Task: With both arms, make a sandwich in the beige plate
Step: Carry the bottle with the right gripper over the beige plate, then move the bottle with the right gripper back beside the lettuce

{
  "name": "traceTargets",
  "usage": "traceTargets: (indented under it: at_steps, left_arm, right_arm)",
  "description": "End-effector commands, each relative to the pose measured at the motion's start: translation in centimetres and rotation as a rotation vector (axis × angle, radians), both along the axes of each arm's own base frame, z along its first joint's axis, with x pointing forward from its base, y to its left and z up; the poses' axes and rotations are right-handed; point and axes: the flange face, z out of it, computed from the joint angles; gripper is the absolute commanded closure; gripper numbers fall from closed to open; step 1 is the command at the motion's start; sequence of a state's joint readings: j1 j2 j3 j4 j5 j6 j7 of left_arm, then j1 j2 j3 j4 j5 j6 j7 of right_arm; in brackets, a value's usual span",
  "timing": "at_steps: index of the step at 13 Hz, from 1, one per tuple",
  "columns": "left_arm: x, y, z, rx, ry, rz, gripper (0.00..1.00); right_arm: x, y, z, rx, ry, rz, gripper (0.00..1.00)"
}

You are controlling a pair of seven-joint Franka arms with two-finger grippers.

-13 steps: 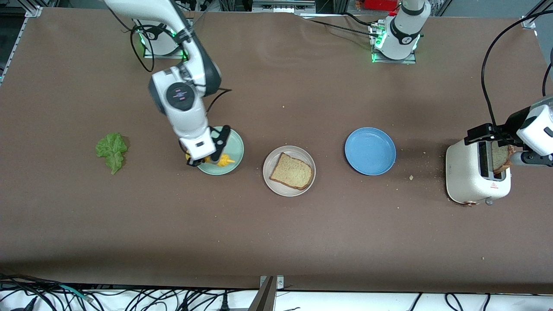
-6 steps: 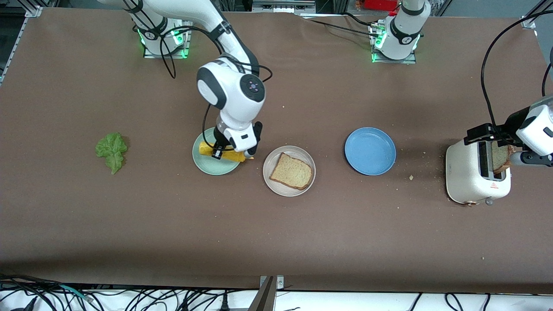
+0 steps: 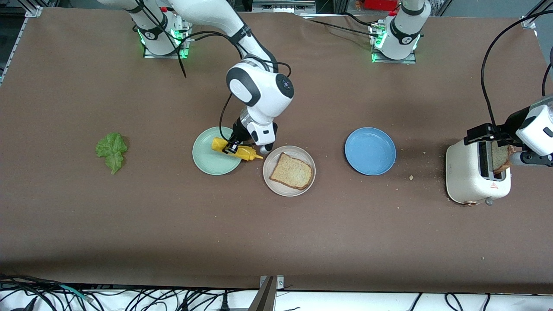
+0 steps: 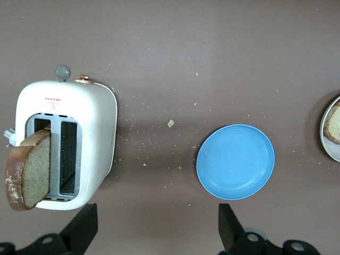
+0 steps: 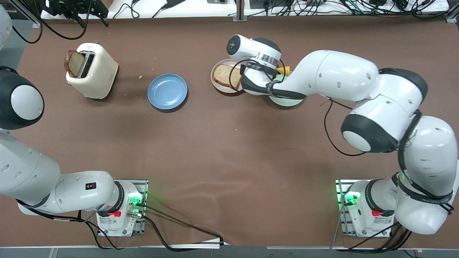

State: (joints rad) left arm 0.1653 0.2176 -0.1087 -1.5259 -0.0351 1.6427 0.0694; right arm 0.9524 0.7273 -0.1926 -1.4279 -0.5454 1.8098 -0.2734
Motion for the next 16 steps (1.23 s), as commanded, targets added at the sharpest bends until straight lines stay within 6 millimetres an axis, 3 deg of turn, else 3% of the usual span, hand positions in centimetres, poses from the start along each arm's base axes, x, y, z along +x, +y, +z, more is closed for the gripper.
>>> traceTargets:
  at_steps: [1, 11, 16]
  left_arm:
    - [-0.7, 0.0, 0.6, 0.037, 0.003, -0.001, 0.0]
    - [-0.7, 0.0, 0.6, 0.037, 0.003, -0.001, 0.0]
    - [-0.7, 0.0, 0.6, 0.037, 0.003, -0.001, 0.0]
  right_arm:
    - [-0.2, 3.7, -1.5, -0.092, -0.053, 0.024, 1.0]
    - [0.4, 4.7, -4.1, -0.114, -0.138, 0.016, 1.0]
    - [0.9, 4.1, -2.9, -0.191, -0.157, 0.048, 1.0]
